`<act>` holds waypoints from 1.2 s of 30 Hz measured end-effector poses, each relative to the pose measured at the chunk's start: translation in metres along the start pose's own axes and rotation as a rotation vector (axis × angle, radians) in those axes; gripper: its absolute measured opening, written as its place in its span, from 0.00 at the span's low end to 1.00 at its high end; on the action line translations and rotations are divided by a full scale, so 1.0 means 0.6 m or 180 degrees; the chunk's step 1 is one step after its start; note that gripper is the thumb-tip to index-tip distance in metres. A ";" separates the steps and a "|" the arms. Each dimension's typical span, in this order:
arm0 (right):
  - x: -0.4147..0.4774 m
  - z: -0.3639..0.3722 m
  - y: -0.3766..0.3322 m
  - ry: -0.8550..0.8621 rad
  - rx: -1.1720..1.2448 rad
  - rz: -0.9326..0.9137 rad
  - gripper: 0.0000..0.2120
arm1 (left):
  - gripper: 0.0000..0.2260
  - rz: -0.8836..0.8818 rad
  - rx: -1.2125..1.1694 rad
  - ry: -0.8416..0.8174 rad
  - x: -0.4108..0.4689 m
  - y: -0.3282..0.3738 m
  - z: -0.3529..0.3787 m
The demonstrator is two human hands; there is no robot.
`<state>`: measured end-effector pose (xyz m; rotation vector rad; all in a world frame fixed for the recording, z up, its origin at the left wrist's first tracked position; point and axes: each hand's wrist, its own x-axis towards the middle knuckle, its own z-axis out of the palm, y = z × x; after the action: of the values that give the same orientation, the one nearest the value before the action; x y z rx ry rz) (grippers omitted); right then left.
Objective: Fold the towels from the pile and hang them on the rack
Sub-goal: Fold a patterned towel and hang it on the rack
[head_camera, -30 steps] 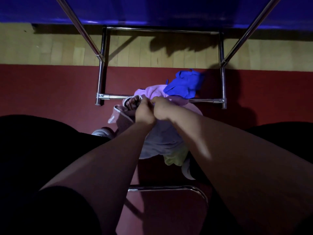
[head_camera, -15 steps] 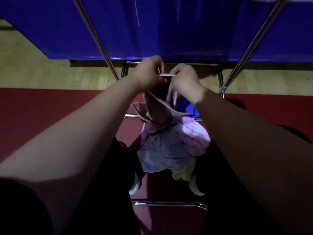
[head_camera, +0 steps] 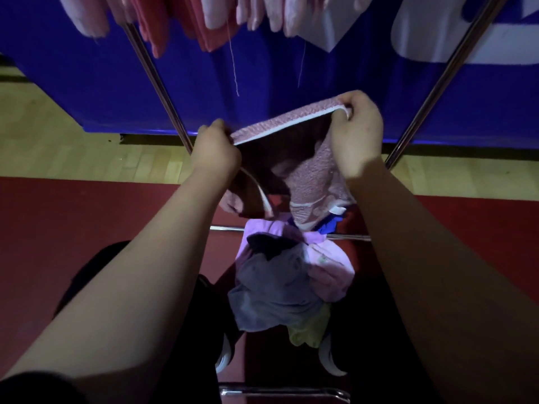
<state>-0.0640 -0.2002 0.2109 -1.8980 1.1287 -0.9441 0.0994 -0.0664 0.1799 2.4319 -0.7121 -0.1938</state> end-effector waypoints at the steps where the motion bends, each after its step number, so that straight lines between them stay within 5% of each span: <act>1: 0.009 -0.005 -0.002 0.0075 0.0086 0.0062 0.13 | 0.17 -0.0084 0.0023 -0.0008 0.006 -0.006 0.000; 4: 0.035 -0.015 0.005 0.0017 -0.0106 0.0310 0.11 | 0.14 -0.0241 0.0182 -0.0113 0.020 -0.017 0.000; 10: 0.042 -0.015 0.029 -0.1513 -0.1419 0.0526 0.15 | 0.04 0.0436 -0.0084 0.0037 0.021 0.007 0.002; 13: 0.025 0.007 0.019 -0.1728 -0.0875 0.0451 0.05 | 0.05 0.1064 -0.0359 -0.0238 0.006 0.037 0.003; 17: -0.006 0.028 -0.009 -0.2665 0.0148 0.0033 0.36 | 0.11 0.1504 -0.0673 -0.0911 -0.019 0.070 0.014; 23: -0.006 0.024 -0.016 -0.1983 0.0040 0.0009 0.12 | 0.17 0.1117 -0.1986 -0.1423 -0.022 0.077 -0.013; 31: 0.016 0.007 -0.036 -0.1585 0.1244 0.0621 0.13 | 0.22 0.0830 -0.2035 -0.2328 -0.023 0.051 -0.001; 36: 0.020 -0.001 -0.051 -0.1557 0.1956 0.0941 0.13 | 0.17 0.1018 -0.1689 -0.2075 -0.025 0.040 0.020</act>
<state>-0.0488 -0.2001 0.2402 -1.3090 0.6901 -0.5300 0.0723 -0.0808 0.1838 1.7064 -1.1412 -0.9407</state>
